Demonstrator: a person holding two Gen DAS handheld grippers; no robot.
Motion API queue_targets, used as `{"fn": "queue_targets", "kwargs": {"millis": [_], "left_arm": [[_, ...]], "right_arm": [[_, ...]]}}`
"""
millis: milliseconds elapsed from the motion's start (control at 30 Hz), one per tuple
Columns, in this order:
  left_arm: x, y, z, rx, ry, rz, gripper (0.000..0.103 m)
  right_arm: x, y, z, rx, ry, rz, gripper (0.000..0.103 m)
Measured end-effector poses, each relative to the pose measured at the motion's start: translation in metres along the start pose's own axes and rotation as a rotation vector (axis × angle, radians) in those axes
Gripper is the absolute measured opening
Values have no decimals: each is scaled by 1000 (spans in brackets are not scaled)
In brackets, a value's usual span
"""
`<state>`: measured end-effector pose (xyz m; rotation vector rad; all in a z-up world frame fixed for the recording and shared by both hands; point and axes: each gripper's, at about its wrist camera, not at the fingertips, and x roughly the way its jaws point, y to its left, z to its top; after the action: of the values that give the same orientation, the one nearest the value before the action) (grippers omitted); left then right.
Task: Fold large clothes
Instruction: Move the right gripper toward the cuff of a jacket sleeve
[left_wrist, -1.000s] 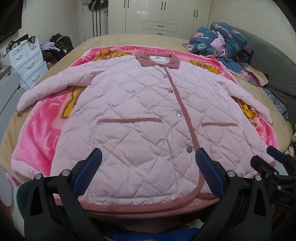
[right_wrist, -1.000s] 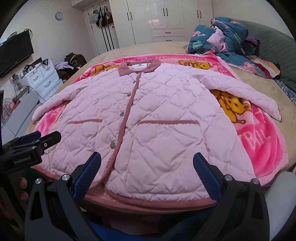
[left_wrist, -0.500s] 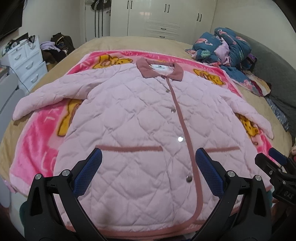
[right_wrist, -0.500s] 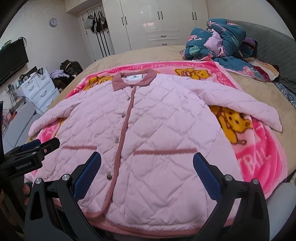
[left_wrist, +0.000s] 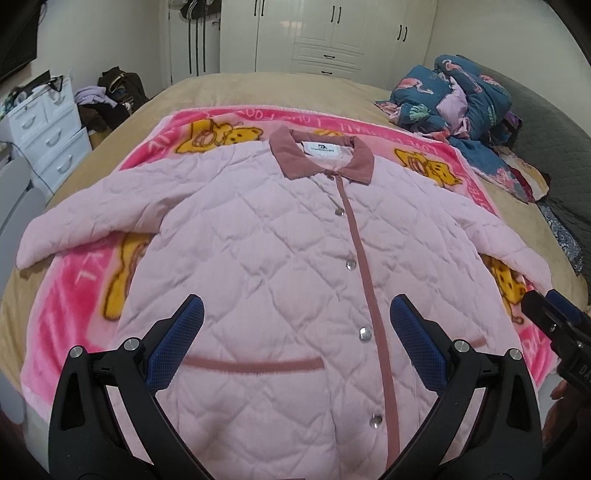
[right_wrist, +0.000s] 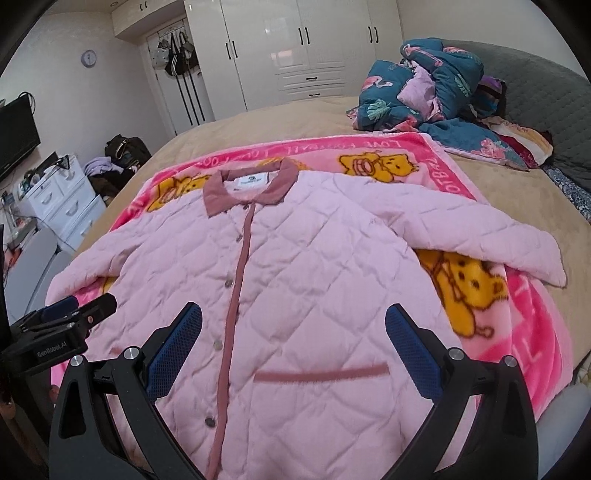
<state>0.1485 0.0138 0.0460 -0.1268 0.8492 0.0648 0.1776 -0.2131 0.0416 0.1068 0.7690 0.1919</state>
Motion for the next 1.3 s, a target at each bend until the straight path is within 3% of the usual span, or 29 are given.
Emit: {"fn": "queue_targets", "kwargs": {"millis": [500,800,1033,1300], "left_arm": [[61,-25,57,23,47,-9,95],[105,-40,82,8,97,-39,95],[131,-45,94,11,111,-22,95],[166,-60,101,24,136,-28,95]], "right_arm": [[43,-47,56,88,-31,-76,99],[81,-123,74,206,6,-223,99],[102,-182,68,312,36,-325,99],[114,-254,57,503,53,-385,99]]}}
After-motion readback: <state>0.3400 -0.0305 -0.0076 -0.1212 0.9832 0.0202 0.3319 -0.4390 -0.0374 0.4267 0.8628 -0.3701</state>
